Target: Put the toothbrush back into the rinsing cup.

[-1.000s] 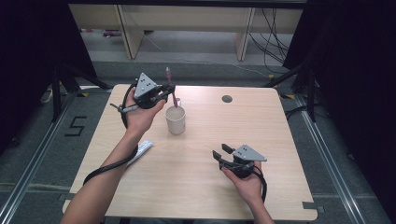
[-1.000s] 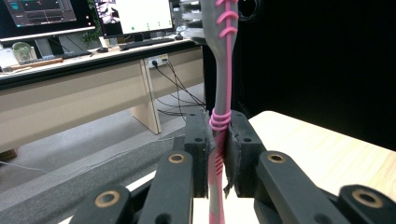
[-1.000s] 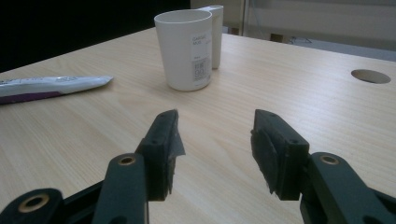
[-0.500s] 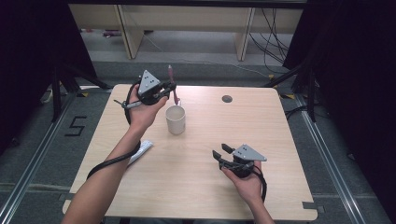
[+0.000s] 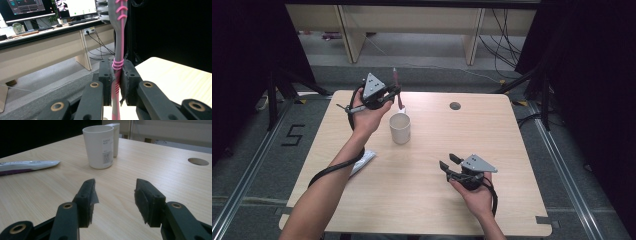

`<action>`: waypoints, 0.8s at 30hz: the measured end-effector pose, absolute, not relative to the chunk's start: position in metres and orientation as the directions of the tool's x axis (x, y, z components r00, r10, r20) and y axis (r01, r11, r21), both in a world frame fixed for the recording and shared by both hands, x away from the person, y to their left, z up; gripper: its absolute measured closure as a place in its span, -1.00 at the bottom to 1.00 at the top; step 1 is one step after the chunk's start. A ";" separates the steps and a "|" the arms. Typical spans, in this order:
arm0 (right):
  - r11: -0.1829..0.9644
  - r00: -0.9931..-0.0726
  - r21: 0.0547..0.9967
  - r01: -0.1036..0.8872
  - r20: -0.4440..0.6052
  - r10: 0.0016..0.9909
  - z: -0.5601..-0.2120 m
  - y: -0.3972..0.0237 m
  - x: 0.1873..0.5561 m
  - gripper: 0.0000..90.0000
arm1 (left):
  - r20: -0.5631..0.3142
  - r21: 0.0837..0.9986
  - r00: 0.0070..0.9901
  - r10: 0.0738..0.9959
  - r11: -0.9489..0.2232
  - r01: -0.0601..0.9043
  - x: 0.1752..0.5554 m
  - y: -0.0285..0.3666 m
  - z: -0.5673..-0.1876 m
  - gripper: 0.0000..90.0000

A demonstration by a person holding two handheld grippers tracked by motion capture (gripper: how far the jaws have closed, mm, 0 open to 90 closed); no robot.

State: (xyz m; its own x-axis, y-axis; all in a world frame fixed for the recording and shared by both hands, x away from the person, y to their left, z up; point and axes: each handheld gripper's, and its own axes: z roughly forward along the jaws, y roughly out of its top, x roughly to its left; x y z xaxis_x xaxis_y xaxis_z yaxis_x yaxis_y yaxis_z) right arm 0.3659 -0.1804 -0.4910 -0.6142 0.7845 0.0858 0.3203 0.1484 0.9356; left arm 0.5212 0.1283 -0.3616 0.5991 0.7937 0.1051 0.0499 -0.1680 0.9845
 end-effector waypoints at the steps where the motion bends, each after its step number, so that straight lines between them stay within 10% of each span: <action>1: 0.158 -0.618 0.939 0.307 0.071 0.783 -0.491 -0.181 0.367 0.14 | 0.104 0.985 0.602 0.792 -0.167 0.051 0.522 0.128 -0.362 0.78; 24: 0.173 -0.632 0.937 0.303 0.061 0.773 -0.492 -0.178 0.367 0.14 | 0.097 0.982 0.592 0.800 -0.175 0.076 0.542 0.127 -0.369 0.78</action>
